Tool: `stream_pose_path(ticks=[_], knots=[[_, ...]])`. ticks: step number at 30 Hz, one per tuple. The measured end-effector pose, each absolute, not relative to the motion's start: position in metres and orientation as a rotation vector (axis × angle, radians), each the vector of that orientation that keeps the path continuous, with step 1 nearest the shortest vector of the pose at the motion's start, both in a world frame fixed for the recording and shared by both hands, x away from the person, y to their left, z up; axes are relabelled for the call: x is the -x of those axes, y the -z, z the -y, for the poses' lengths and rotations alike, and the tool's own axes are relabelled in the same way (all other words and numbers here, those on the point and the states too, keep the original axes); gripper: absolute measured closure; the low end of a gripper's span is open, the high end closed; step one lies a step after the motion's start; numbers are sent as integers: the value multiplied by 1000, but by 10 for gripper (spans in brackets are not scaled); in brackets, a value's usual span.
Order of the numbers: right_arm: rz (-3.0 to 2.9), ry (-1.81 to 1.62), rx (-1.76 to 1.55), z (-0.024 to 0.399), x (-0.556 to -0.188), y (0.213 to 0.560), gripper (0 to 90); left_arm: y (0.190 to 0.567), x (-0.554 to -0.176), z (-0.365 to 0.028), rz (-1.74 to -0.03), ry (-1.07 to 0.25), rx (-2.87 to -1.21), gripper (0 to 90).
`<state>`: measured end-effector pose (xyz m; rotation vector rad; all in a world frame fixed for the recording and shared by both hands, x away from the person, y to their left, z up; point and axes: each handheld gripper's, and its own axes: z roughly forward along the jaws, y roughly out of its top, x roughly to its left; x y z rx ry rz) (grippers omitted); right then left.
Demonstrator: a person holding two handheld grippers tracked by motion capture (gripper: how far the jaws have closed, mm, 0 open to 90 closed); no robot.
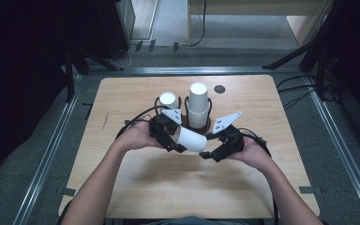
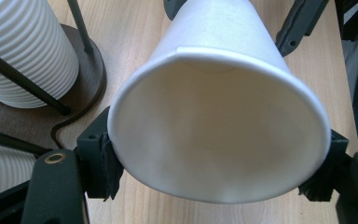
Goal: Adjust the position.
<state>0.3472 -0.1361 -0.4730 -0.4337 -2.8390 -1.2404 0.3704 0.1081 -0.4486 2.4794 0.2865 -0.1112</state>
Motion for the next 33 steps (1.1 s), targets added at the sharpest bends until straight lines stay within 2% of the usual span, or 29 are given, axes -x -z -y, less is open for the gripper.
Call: stream_pose_path(ticks=[22,33], knots=[[2852,1210,419,130,-346,477,233,459,-371,-91,-250,129,-2577,245],[2869,1135,344,119,-342,485,286,459,-365,-83,-210,164,-2594,236]])
